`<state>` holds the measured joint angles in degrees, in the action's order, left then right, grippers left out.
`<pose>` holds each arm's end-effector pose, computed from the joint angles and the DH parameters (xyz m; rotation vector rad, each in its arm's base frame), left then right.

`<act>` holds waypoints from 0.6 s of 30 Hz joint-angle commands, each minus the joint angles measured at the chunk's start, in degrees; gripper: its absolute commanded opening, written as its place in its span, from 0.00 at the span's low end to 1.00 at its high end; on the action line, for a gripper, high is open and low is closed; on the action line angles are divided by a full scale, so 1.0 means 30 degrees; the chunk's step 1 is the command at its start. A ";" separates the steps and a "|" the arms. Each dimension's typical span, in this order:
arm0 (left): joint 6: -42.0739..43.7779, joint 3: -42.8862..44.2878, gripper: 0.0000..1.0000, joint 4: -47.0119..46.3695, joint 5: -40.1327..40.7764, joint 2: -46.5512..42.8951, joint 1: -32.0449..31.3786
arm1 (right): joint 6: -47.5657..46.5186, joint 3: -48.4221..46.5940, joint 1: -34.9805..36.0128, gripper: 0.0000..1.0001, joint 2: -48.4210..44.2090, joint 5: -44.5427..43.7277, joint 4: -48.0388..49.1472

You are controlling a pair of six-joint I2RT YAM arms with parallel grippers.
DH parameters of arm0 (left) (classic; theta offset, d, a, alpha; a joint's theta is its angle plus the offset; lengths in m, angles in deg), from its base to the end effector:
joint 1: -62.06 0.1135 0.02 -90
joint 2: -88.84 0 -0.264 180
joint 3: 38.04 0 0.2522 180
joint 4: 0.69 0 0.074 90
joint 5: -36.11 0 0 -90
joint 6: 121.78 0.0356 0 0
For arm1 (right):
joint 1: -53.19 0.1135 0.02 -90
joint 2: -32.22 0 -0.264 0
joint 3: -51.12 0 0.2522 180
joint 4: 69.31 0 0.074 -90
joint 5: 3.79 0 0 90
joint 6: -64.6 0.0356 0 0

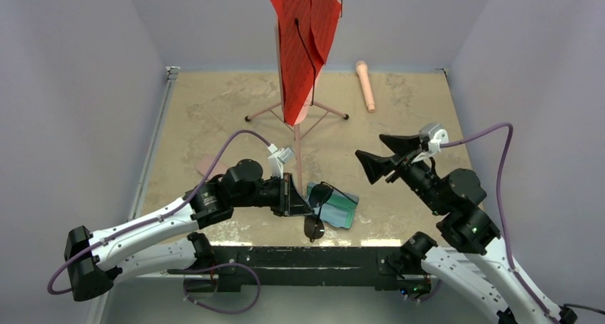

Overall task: Organize the sunglasses
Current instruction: Fold the right temple of the sunglasses with the sunglasses.

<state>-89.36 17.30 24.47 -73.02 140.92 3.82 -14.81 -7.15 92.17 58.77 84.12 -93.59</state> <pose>0.1003 -0.1842 0.2960 0.2767 2.3114 -1.5313 0.0840 0.0663 0.3783 -0.3324 1.4391 0.6807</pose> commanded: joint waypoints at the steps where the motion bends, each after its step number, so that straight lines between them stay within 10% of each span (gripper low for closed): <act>1: 0.0682 0.0339 0.00 -0.0136 0.0269 -0.0033 0.0077 | 0.1546 -0.1157 0.0130 0.84 0.1303 0.4388 0.2063; 7: -0.0229 0.0603 0.00 0.0072 0.1506 -0.0035 0.0077 | 0.2407 0.0100 0.0135 0.83 0.2783 1.0909 0.2754; 18: -0.1239 0.0435 0.00 -0.1650 0.1797 -0.0524 0.0077 | 0.4759 0.6403 0.0512 0.83 0.1909 1.1779 0.8390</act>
<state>-91.50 17.30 23.44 -68.52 140.46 3.82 -3.86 9.96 92.63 65.08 116.55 -77.88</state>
